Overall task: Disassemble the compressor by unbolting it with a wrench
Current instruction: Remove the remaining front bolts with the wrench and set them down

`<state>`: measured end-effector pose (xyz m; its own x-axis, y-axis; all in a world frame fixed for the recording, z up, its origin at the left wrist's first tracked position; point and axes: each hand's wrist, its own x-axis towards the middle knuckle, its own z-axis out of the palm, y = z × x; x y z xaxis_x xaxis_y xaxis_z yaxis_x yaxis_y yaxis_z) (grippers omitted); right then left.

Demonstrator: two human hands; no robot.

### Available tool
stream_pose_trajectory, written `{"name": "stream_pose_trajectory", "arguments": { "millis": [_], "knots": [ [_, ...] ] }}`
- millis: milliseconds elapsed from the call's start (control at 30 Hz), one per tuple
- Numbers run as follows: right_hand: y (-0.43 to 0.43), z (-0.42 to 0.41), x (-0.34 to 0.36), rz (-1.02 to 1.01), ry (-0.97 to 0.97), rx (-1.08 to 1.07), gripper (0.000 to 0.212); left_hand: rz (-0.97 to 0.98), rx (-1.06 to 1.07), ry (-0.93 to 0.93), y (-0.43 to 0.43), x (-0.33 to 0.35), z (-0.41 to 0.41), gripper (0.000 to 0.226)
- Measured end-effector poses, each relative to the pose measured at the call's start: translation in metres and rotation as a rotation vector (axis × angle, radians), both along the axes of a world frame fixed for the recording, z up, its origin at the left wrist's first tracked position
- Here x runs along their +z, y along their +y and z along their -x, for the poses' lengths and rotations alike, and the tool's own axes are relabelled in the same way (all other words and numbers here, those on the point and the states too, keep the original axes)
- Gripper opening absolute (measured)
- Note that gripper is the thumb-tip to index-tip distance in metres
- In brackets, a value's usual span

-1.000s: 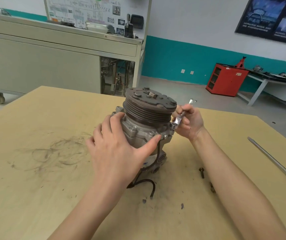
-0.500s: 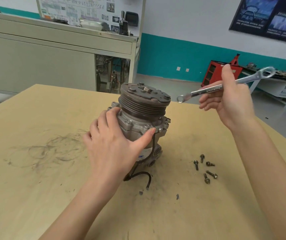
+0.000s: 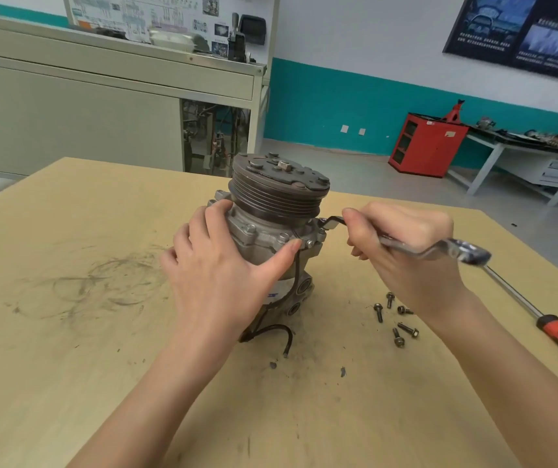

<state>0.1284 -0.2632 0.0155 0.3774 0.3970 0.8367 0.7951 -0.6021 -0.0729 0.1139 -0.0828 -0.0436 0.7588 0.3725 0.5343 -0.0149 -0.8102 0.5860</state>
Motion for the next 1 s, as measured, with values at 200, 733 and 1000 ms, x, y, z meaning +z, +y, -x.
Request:
{"name": "stream_pose_trajectory", "arguments": {
  "millis": [200, 733, 1000],
  "knots": [
    [-0.006, 0.001, -0.027, -0.392, 0.342, 0.132, 0.024, 0.004, 0.002, 0.019, 0.000, 0.002, 0.004, 0.101],
    [-0.006, -0.150, -0.039, -0.593, 1.614, 1.182, 0.012, 0.016, -0.019, 0.000, -0.001, 0.003, 0.002, 0.095],
    [-0.026, -0.141, -0.017, -0.695, 1.451, 0.958, 0.025, 0.005, -0.017, 0.005, -0.001, 0.002, 0.002, 0.099]
  ]
}}
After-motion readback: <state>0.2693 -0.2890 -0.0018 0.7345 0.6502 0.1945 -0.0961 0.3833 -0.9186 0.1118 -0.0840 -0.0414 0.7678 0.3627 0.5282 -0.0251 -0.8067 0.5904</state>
